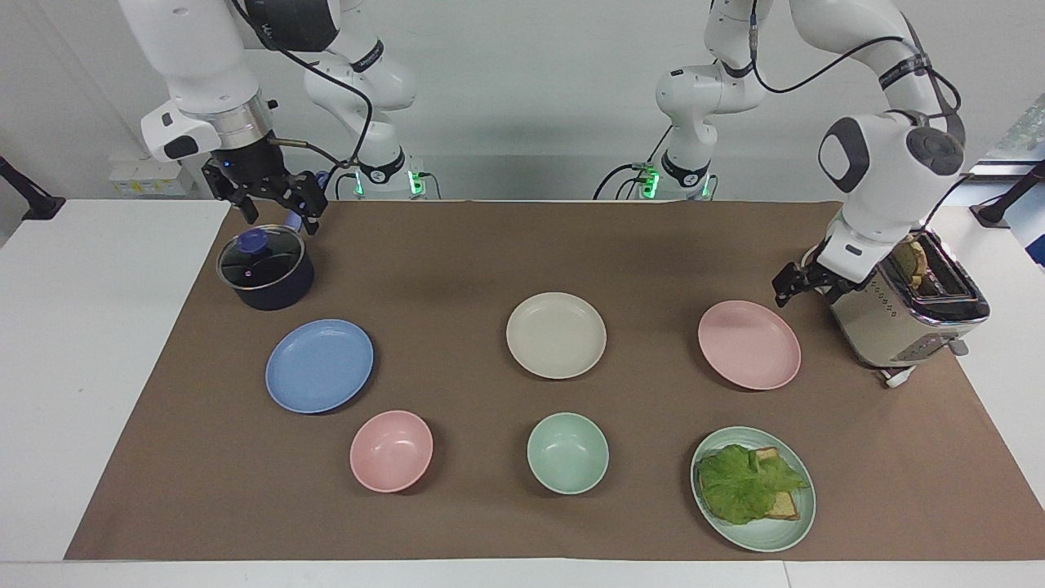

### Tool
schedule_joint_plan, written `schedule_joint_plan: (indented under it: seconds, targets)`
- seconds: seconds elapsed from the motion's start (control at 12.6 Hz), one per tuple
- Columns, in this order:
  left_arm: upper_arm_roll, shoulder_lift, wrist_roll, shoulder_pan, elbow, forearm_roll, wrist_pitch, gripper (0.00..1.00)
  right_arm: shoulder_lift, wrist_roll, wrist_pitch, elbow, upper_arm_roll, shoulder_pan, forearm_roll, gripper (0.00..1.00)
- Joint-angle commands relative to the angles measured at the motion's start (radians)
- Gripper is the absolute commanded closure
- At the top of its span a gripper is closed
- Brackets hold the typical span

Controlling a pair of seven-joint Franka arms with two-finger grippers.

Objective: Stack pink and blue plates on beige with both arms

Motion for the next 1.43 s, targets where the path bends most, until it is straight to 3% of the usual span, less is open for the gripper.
schedule_joint_plan:
  seconds: [0.0, 0.63, 0.71, 0.87, 0.95, 1.19, 1.35]
  targets:
    - [-0.005, 0.049, -0.002, 0.042, -0.042, 0.013, 0.060, 0.00, -0.016, -0.025, 0.023, -0.024, 0.002, -0.005, 0.008, 0.00]
    - [-0.007, 0.040, -0.095, 0.058, -0.148, 0.013, 0.091, 0.00, -0.016, -0.029, 0.023, -0.024, 0.002, -0.012, 0.011, 0.00]
    - [-0.007, 0.039, -0.092, 0.071, -0.148, 0.013, 0.089, 0.45, -0.016, -0.026, 0.023, -0.024, 0.002, -0.012, 0.011, 0.00]
    - [-0.007, 0.039, -0.091, 0.071, -0.148, 0.013, 0.082, 0.93, -0.016, -0.020, 0.023, -0.024, 0.002, -0.012, 0.014, 0.00]
    - [-0.007, 0.039, -0.092, 0.068, -0.148, 0.013, 0.071, 1.00, -0.016, -0.019, 0.023, -0.024, 0.002, -0.014, 0.016, 0.00]
    - [-0.008, 0.042, -0.094, 0.059, -0.129, 0.013, 0.030, 1.00, -0.018, -0.019, 0.023, -0.025, 0.002, -0.014, 0.019, 0.00]
    - [-0.008, 0.040, -0.097, 0.055, -0.040, 0.011, -0.109, 1.00, -0.018, -0.019, 0.025, -0.027, 0.002, -0.014, 0.020, 0.00]
